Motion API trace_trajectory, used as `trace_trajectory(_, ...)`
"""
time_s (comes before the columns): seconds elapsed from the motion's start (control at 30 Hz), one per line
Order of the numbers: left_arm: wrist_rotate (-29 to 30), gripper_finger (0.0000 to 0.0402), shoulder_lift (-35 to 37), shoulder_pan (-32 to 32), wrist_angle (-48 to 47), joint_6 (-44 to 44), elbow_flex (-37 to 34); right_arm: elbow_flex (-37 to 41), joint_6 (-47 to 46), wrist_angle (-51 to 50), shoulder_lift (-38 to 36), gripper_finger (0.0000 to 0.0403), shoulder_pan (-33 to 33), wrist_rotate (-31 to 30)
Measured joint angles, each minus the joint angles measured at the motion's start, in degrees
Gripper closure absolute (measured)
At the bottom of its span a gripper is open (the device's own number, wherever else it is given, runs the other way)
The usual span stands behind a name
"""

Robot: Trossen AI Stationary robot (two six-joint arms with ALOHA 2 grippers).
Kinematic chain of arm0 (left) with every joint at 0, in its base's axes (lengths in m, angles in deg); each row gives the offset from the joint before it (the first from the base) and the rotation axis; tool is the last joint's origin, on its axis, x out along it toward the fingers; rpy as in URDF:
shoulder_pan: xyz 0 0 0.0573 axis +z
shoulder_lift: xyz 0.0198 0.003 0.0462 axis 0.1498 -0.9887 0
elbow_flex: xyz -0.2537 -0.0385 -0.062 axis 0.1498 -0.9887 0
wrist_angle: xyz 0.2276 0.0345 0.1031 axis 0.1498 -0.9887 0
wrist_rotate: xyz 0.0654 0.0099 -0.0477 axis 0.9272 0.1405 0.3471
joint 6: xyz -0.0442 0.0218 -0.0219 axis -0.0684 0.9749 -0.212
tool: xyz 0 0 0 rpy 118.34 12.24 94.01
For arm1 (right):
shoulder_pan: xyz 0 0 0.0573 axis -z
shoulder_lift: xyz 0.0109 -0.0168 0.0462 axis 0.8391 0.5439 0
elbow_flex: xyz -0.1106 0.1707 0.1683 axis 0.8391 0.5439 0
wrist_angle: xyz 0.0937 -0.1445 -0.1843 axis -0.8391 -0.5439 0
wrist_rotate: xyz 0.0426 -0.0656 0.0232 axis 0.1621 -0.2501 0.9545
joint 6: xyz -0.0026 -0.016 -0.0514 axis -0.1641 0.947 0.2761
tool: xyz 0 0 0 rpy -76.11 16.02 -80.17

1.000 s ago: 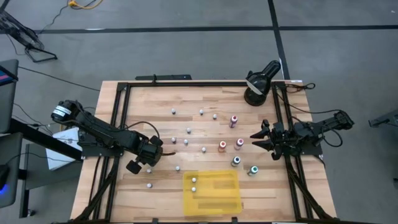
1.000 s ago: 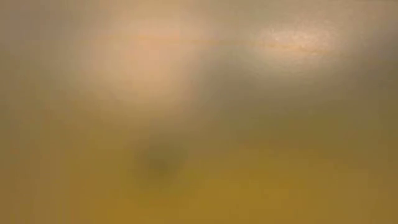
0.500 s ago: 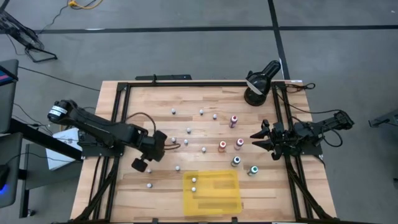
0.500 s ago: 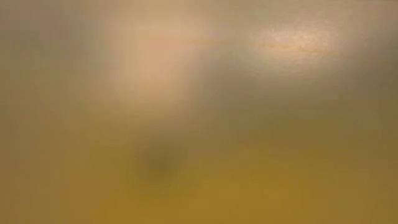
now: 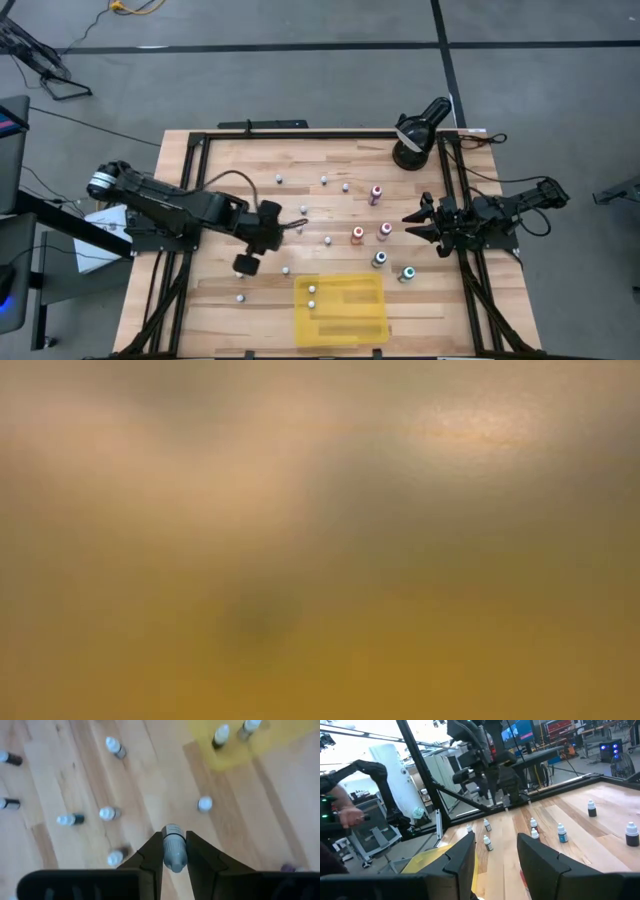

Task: Pick & Place food coloring
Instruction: Put the small purple food coloring bottle in the yellow bin

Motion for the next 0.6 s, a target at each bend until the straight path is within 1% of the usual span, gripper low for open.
trace_trajectory(0.27, 0.16, 0.0344, -15.03, -2.49, -3.00, -0.13, 16.42, 0.02, 0.00, 0.02, -0.02, 0.0264, 0.00, 0.00)
trace_trajectory(0.6, -0.02, 0.0344, -30.03, -6.05, -7.84, -0.80, 35.86, 0.00, 0.00, 0.00, -0.02, 0.0265, 0.00, 0.00)
